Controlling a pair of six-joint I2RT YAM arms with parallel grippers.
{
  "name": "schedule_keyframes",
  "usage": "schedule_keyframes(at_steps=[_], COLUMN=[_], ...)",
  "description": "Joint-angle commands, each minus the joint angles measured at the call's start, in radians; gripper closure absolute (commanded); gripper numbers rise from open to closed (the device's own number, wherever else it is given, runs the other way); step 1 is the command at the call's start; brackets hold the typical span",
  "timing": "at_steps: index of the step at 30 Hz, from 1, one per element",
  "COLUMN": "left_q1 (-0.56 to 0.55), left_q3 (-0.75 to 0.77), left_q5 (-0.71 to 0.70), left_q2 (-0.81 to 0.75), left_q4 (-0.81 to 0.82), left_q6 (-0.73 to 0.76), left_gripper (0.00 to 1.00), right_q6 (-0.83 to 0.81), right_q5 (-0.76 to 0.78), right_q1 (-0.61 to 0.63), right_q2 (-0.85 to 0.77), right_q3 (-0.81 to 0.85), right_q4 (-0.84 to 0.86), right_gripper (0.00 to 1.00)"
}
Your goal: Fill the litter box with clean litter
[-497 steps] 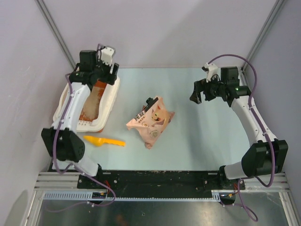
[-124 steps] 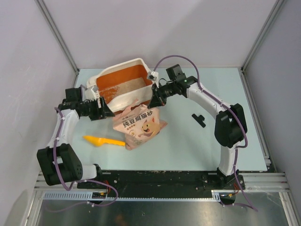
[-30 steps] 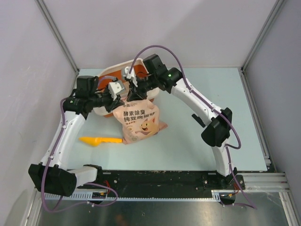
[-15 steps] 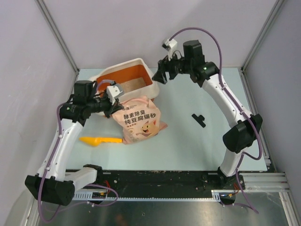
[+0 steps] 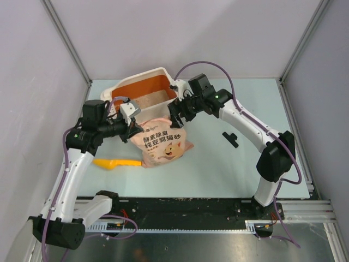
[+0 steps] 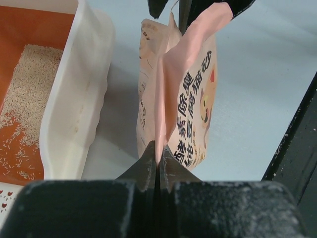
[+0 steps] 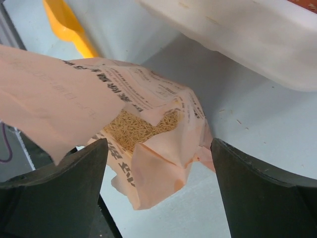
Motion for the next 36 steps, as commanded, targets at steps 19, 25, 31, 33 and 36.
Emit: schedule_keyframes(at_steps=[19, 25, 31, 33, 36], left_q1=[-0.003, -0.003, -0.003, -0.003, -0.009], left_q3=[-0.100, -0.147, -0.152, -0.149, -0.146], left_q5=[0.028, 0.048, 0.076, 0.085, 0.094], left_q2=[-0.162, -0.182, -0.165, -0.161, -0.161], left_q4=[0.265, 0.294, 0.332, 0.343, 0.358], left_q6=[-0.193, -0.233, -0.264, -0.273, -0.291], left_gripper=[1.00, 1.00, 1.00, 1.00, 1.00], right_q6=[-0.032, 0.019, 0.011, 0.011, 0.017], right_q5=[0.539, 0.541, 0.500, 0.500, 0.492], right_q1=[0.127, 0.056, 0.093, 0.111, 0.116], right_q2=[-0.036, -0.069, -0.043, -0.033, -0.016], right_q3=[0.007, 0.033, 0.068, 0.085, 0.116], right_q4=[-0.086, -0.130, -0.128, -0.133, -0.142], right_gripper=[0.01, 0.03, 0.13, 0.17, 0.28])
